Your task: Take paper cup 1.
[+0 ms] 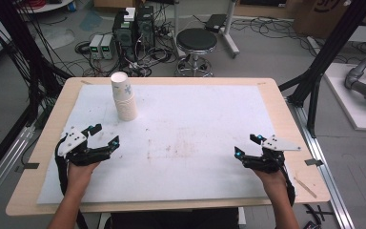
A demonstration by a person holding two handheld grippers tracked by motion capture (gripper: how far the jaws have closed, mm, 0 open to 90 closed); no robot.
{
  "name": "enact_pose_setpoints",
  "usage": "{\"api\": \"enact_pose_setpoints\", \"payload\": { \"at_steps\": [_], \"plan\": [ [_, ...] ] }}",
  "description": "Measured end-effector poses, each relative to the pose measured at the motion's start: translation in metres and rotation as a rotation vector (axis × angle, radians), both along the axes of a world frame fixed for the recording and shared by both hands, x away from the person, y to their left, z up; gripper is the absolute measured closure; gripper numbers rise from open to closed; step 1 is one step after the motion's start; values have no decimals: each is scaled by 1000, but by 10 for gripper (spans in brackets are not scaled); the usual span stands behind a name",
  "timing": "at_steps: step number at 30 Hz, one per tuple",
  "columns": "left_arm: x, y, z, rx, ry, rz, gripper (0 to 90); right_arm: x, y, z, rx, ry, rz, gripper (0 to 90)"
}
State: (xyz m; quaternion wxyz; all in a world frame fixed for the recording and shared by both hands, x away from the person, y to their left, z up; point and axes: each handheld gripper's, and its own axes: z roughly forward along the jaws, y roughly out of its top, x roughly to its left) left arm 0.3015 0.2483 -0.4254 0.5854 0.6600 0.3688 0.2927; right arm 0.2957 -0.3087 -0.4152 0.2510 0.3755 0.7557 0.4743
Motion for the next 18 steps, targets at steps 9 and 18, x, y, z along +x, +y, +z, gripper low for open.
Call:
{"api": "enact_pose_setpoints", "payload": {
  "at_steps": [9, 18],
  "plan": [
    [3, 1, -2, -9, 9, 7, 160, 2, -1, -1, 14, 5, 3, 210],
    [-1, 2, 0, -4, 1, -5, 160, 1, -1, 0, 11, 13, 8, 210]
  ]
}}
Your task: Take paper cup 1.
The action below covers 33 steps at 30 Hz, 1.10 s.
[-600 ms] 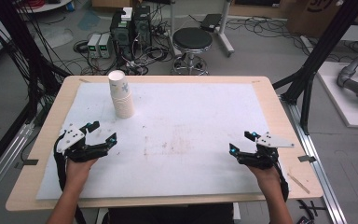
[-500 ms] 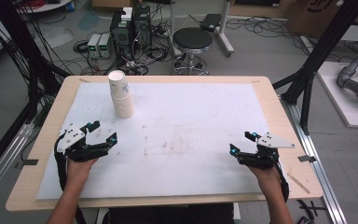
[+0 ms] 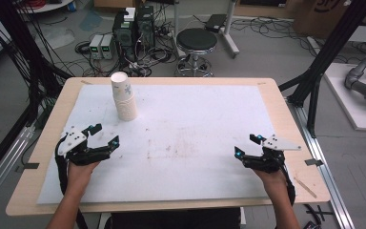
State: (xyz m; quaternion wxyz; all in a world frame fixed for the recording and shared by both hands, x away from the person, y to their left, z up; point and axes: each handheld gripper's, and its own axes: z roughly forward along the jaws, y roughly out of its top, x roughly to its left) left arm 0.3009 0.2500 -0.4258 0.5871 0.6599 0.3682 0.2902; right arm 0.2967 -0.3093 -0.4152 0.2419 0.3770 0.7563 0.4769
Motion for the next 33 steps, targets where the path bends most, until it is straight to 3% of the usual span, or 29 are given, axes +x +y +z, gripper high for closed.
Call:
{"api": "enact_pose_setpoints", "payload": {
  "at_steps": [9, 13, 17, 18, 23, 26, 29, 33],
  "plan": [
    [0, 2, 0, -3, 3, 13, 160, 0, 7, 2, 1, -9, 20, 210],
    [9, 2, 10, -42, 9, 10, 160, -1, 9, 3, 6, -3, 27, 210],
    [16, 1, 21, -28, 10, 9, 160, 0, 10, 3, 6, -3, 33, 210],
    [21, 1, 29, -5, 12, 7, 160, 1, 9, 3, 6, -6, 34, 210],
    [34, 1, 45, 2, 7, 8, 160, 1, 8, 4, 13, -3, 31, 210],
    [52, -1, 62, 23, 15, 9, 159, 1, 8, 4, 14, -3, 32, 210],
    [62, -2, 70, 25, 23, 11, 159, 1, 8, 5, 13, -8, 35, 210],
    [88, -5, 87, 50, 45, 33, 159, 1, 7, 5, 16, -9, 34, 210]
  ]
}}
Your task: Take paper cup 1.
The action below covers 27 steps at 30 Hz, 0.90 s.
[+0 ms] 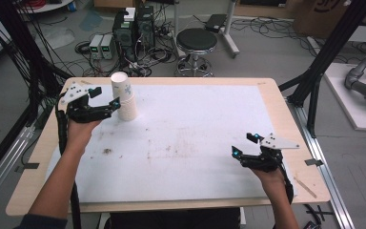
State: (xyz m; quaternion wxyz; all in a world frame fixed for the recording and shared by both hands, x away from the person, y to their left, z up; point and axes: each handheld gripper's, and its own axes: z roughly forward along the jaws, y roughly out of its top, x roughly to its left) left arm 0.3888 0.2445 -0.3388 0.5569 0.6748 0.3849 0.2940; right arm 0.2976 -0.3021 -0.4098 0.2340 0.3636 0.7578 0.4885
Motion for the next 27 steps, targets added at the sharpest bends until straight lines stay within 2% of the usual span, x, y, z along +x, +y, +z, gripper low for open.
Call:
{"api": "enact_pose_setpoints", "payload": {
  "at_steps": [1, 5, 6, 7, 8, 13, 16, 17, 18, 19, 27],
  "plan": [
    [0, 0, 0, 0, 0, 0, 159, 0, 0, 0, 1, 0, 1, 210],
    [21, -4, 8, 25, 24, 14, 159, 1, 0, 0, 2, -2, 4, 210],
    [21, -4, 8, 25, 24, 14, 159, 1, 0, 0, 2, -2, 4, 210],
    [28, -6, 9, 31, 35, 19, 159, 1, 0, -1, 4, 3, 6, 210],
    [28, -6, 9, 31, 35, 19, 159, 1, -1, -1, 3, 0, 5, 210],
    [47, -8, 9, 30, 68, 37, 159, 1, -1, -1, 11, 8, 6, 210],
    [53, -11, 9, 43, 81, 39, 159, 1, -1, -1, 12, 6, 7, 210],
    [59, -13, 11, 56, 90, 39, 159, 1, -1, -1, 17, 10, 7, 209],
    [59, -13, 11, 56, 90, 39, 159, 1, -1, -1, 15, 10, 7, 210],
    [65, -16, 12, 55, 97, 43, 159, 1, -1, -1, 14, 9, 9, 210],
    [85, -26, 6, 70, 136, 67, 168, 1, -1, -1, 15, 9, 16, 210]
  ]
}}
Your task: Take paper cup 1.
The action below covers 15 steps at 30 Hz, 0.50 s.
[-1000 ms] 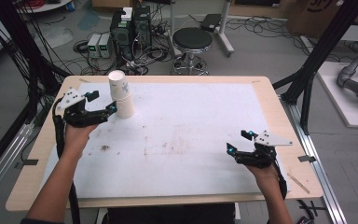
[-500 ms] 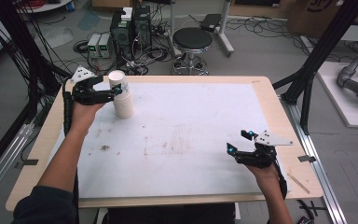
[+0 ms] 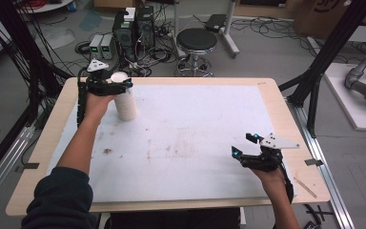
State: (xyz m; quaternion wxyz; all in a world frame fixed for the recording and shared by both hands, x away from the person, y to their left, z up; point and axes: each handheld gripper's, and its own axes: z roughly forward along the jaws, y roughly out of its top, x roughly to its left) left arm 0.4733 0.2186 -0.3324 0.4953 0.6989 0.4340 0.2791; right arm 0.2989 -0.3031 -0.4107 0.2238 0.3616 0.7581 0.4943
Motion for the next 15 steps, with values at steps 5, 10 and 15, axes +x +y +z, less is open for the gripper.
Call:
{"api": "enact_pose_setpoints", "payload": {
  "at_steps": [5, 10, 15],
  "plan": [
    [4, -2, -7, -1, 19, -1, 238, 0, -1, -1, 1, 5, -1, 210],
    [5, -3, -8, 4, 20, -6, 287, 0, -2, 0, 3, 2, -1, 210],
    [5, 0, -7, -3, 25, -9, 326, 0, -1, -1, 3, 12, -1, 210]
  ]
}}
